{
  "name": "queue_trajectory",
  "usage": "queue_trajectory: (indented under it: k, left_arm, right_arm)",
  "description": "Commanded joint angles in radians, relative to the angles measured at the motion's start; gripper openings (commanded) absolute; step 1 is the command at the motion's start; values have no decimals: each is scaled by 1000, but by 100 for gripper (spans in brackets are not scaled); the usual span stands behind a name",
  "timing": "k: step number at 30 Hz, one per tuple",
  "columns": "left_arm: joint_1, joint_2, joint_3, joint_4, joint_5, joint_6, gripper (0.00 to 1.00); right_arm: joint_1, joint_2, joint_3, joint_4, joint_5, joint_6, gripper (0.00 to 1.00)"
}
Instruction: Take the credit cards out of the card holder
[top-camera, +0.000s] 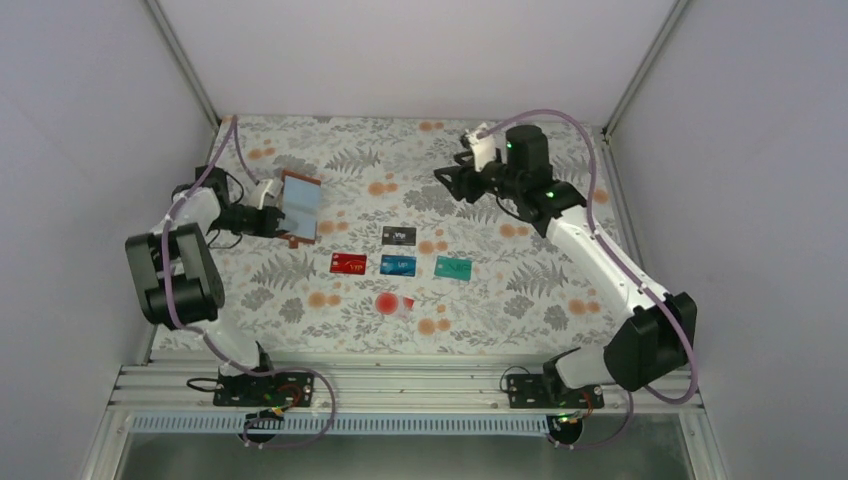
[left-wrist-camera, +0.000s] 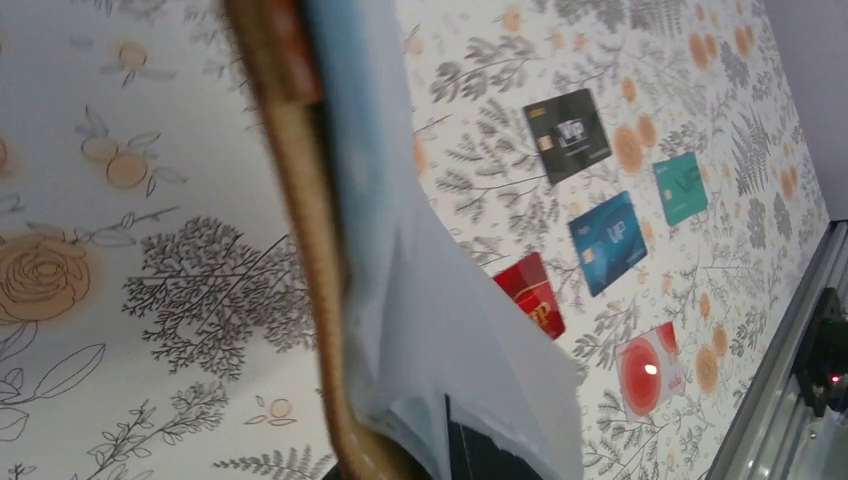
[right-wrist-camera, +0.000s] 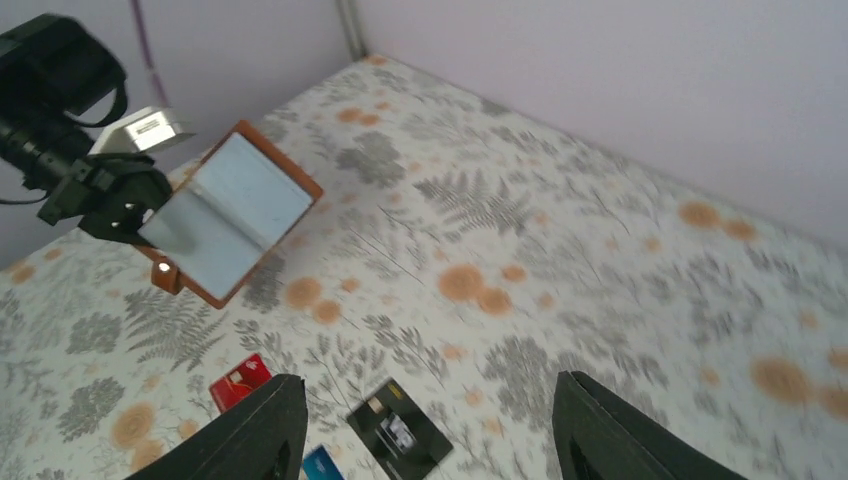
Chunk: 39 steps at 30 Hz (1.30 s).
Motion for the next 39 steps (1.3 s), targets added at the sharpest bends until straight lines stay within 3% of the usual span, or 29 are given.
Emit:
queue_trajectory:
  k: [1,3,4,6,8,9,14,16,18,20,23,26,33,36,39]
  left_arm:
    - [11,133,72,24,-1,-15,8]
    - [12,181,93,48,-45,-37,16]
    - [14,196,95,65,-80,-53,26]
    - [28,195,93,103,-145,-79,56]
    - [57,170,98,118,-190,-95,73]
    - [75,153,102,123,-216,-106,77]
    - [118,40,122,85,-325,-87,85]
    - [119,-24,118,87,-371,-72,89]
    - [119,-85,103,114,-382,-72,99]
    - [119,-148,58,207,-316,-96,100]
    - [116,-263,-126,540,-250,-231,100]
    - [97,-336,-348,905,-310,-339,100]
    - [-16,-312,-721,1651,-510,-496,100]
    - [-108,-289,-833,1849,-587,-487,100]
    - [-144,-274,-849,1900,-659,-484,100]
  right_arm:
    - [-123,-49,-105,86,-59,187,64]
    - [-184,-70,-140,97,-63,220,64]
    - [-214,-77,-153,96,-71,230,64]
    - [-276,-93,-179,95,-82,254,64]
    - [-324,-116,-210,112,-93,279,65]
    - [-350,-130,-230,122,-93,291,65]
    - [-519,-211,-334,185,-74,352,73]
    - [-599,-256,-380,227,-58,378,96]
    - [-663,-313,-440,284,3,387,99]
    - [-692,-387,-530,386,72,384,99]
    - [-696,-506,-724,688,134,384,99]
    - [-695,-565,-919,936,251,358,99]
    - [-693,-440,-1197,1314,271,308,99]
    - [-689,-325,-1256,1428,260,287,99]
    - [-660,-268,-1248,1491,236,265,99]
